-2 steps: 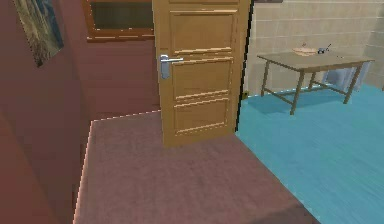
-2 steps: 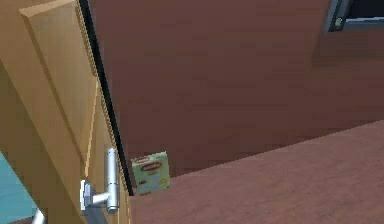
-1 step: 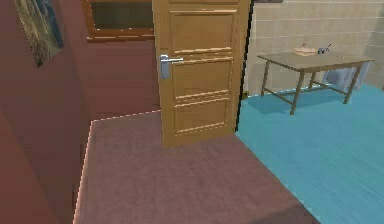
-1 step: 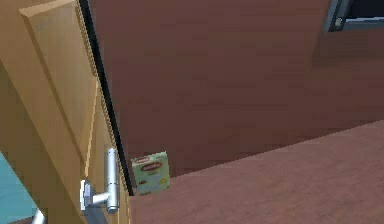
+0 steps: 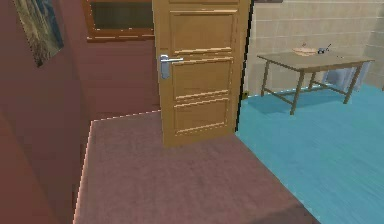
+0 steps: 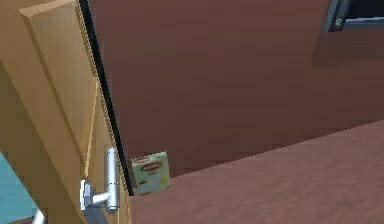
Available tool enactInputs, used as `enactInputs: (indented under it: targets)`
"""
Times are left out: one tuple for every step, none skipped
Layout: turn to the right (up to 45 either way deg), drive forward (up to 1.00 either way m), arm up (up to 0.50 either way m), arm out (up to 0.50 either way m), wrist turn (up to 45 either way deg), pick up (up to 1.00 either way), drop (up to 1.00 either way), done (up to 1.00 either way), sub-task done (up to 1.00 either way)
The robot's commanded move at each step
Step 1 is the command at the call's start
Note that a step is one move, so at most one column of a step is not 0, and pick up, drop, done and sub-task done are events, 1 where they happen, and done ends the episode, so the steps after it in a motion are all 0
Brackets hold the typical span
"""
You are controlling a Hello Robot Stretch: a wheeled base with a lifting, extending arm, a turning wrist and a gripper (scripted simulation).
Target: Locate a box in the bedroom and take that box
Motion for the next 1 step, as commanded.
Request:
enactInputs:
  targets:
    - [-45.0,0.00,0.00,0.00,0.0,0.00,0.00,0.00,0.00]
